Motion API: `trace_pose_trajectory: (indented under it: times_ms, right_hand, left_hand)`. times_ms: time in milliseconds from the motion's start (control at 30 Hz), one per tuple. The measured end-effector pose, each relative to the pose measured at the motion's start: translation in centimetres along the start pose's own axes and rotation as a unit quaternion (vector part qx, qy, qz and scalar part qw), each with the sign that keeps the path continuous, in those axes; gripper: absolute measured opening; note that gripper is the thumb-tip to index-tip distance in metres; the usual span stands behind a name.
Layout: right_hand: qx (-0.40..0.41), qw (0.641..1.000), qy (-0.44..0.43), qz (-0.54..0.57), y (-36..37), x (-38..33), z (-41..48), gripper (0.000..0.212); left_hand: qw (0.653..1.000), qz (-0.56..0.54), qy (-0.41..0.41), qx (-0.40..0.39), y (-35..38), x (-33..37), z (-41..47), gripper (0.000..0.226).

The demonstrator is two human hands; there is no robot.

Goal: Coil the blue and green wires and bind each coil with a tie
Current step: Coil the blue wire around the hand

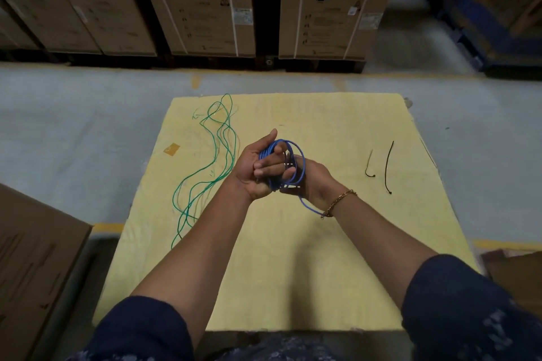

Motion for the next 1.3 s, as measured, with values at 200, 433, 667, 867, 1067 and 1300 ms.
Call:
trace_pose_trajectory:
  times_ms: [200,433,667,867,1067,1300]
  right_hand:
    - [0.008,0.998,0.044,0.038,0.3,1.1,-0.7,0.014]
    - [-0.032,0.952,0.024,-0.303,0.1,1.8,-0.8,0.045]
    - [-0.118,0.794,-0.096,-0.589,2.0,-2.8,-2.4,0.031]
    - [-0.084,0.776,-0.187,-0.597,0.7,-7.7,-1.2,0.010]
    - [-0.071,0.929,-0.141,-0.336,-1.1,-7.3,0.1,0.016]
    - [-0.110,0.989,-0.018,-0.099,-0.8,-2.1,0.0,0.027]
  left_hand:
    - [0.996,-0.014,0.066,0.065,-0.8,0.4,0.5,0.048]
    - [0.941,0.058,0.185,0.277,-3.1,1.8,1.0,0.046]
    - [0.859,0.391,0.101,0.313,-3.3,1.6,1.2,0.040]
    - [0.844,0.469,-0.002,0.261,-3.7,0.0,1.0,0.043]
    - [0.966,0.207,-0.091,0.125,-2.5,-1.0,-0.1,0.051]
    - [0.988,0.119,-0.101,0.001,-1.1,-0.7,-0.7,0.050]
Point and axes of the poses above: each hand's wrist, its own z-axis towards the middle knuckle, its own y-axis out of the palm, x = y × z, the point moved 5 cm from there along z, towards the middle knuckle
